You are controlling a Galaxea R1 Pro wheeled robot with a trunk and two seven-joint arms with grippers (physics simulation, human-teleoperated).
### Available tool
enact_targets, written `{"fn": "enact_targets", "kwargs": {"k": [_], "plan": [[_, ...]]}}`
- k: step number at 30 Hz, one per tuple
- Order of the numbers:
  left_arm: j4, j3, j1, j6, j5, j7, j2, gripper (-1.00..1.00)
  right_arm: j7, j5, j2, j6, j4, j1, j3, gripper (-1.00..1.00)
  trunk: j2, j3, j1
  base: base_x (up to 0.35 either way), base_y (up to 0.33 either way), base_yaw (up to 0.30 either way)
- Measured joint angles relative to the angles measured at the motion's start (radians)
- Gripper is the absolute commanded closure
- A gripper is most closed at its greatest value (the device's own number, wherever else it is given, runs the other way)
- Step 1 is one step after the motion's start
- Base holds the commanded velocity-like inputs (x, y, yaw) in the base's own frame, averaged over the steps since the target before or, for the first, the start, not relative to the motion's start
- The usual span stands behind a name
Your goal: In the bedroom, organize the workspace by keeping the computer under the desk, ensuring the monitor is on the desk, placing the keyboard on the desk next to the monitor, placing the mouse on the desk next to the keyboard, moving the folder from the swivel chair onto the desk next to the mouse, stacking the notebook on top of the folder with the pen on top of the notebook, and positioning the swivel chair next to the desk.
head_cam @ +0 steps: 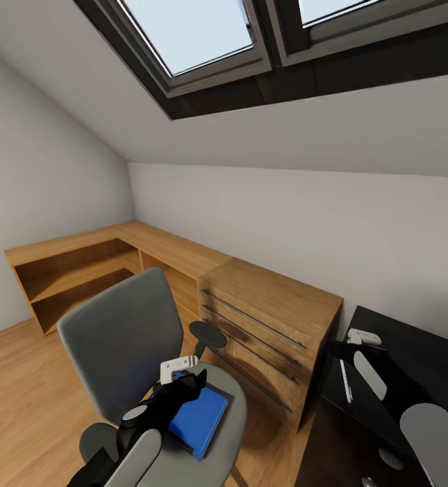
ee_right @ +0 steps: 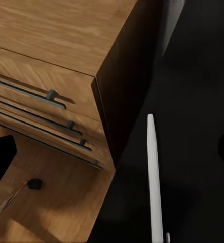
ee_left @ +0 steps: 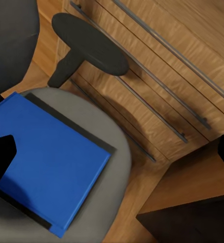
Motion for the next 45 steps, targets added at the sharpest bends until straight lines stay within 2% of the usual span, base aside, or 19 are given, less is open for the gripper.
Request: {"fn": "enact_targets", "kwargs": {"k": [10, 45], "plan": [[0.0, 0.0, 0.0, 0.0, 0.0, 0.0, 0.0, -1.0, 0.0, 0.0, 0.001, 0.0, -0.005, 0.001, 0.001, -1.0, 0.0, 0.0, 0.0, 0.0, 0.0, 0.133], [0.0, 0.0, 0.0, 0.0, 0.001, 0.0, 0.0, -1.0, -0.002, 0.002, 0.004, 0.0, -0.002, 0.001, 0.002, -1.0, 0.0, 0.0, 0.0, 0.0, 0.0, 0.268]]}}
